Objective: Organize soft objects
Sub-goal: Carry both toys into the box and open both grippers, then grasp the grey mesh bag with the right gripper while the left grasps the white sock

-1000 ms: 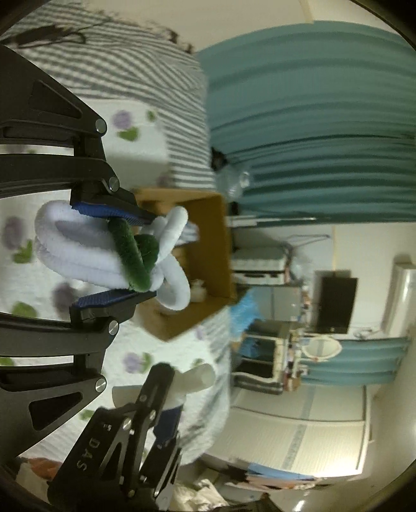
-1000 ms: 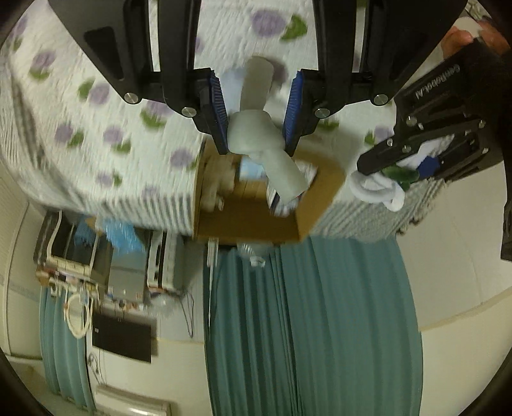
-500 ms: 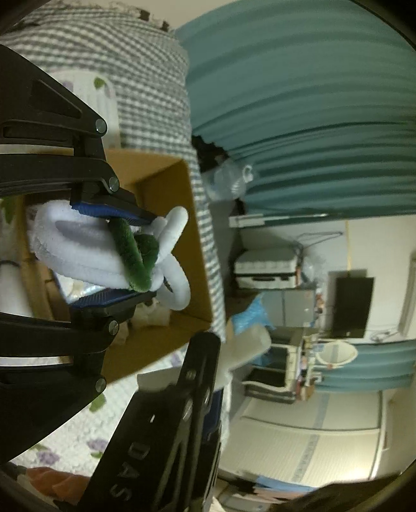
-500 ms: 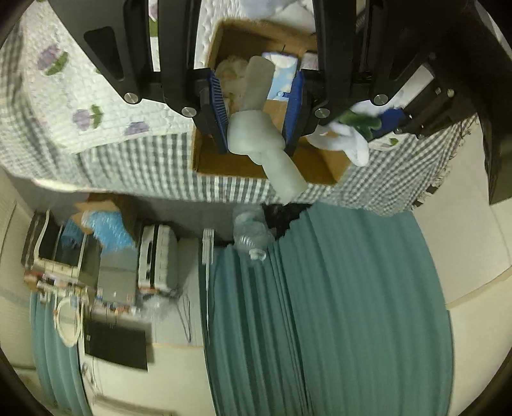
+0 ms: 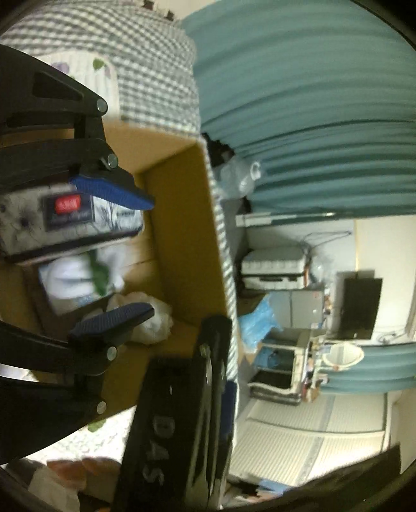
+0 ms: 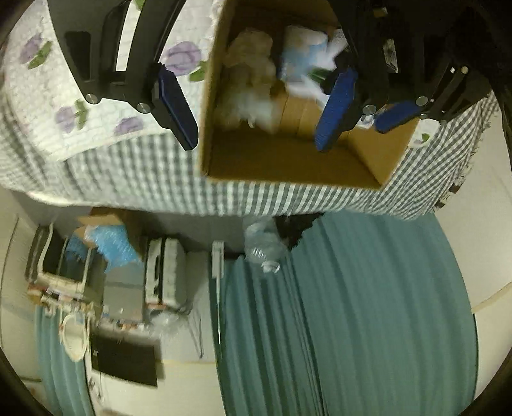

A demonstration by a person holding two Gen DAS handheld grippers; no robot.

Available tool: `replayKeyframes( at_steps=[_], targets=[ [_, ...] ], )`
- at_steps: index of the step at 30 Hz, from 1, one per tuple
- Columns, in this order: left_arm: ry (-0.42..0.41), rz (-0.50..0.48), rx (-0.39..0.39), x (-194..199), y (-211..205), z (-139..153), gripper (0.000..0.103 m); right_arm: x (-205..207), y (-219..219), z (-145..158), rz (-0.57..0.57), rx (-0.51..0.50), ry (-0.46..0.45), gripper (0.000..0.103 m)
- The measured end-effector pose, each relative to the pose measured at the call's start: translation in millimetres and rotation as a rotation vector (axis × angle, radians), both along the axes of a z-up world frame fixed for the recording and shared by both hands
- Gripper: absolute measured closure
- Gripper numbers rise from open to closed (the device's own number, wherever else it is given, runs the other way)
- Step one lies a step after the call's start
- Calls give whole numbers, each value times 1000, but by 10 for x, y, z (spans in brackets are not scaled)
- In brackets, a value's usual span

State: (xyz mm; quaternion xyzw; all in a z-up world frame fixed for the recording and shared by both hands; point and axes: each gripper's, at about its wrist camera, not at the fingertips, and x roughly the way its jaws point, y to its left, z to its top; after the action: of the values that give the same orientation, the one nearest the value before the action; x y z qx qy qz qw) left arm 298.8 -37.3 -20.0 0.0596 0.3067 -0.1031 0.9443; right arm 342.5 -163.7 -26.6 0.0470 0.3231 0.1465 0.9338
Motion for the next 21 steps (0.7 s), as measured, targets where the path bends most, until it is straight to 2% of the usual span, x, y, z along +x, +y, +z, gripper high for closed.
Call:
replayKeyframes(
  at_steps=[5, 10, 11, 12, 13, 15, 18, 21],
  targets=[
    [-57, 26, -25, -292, 117, 422, 42, -293, -163, 367, -29, -13, -67, 23],
    [-185, 47, -39, -888, 253, 1055, 41, -839, -367, 958, -51, -25, -159, 15],
    [-206, 49, -43, -992, 296, 1155, 40, -950, -401, 1065, -51, -25, -176, 13],
    [-235, 55, -45, -1144, 340, 1279, 26, -1081, -422, 1177, -50, -27, -194, 10],
    [-258, 68, -46, -1230, 388, 1355, 20, -1231, -444, 1300, -48, -29, -215, 8],
    [-328, 95, -50, -1544, 462, 1554, 20, -1488, -476, 1479, -39, -35, -248, 8],
    [-349, 124, -35, -1787, 567, 1665, 19, -1913, -489, 1679, -19, -59, -296, 3],
    [-366, 141, -37, -2034, 654, 1639, 19, -2209, -477, 1734, 3, -82, -321, 3]
  ],
)
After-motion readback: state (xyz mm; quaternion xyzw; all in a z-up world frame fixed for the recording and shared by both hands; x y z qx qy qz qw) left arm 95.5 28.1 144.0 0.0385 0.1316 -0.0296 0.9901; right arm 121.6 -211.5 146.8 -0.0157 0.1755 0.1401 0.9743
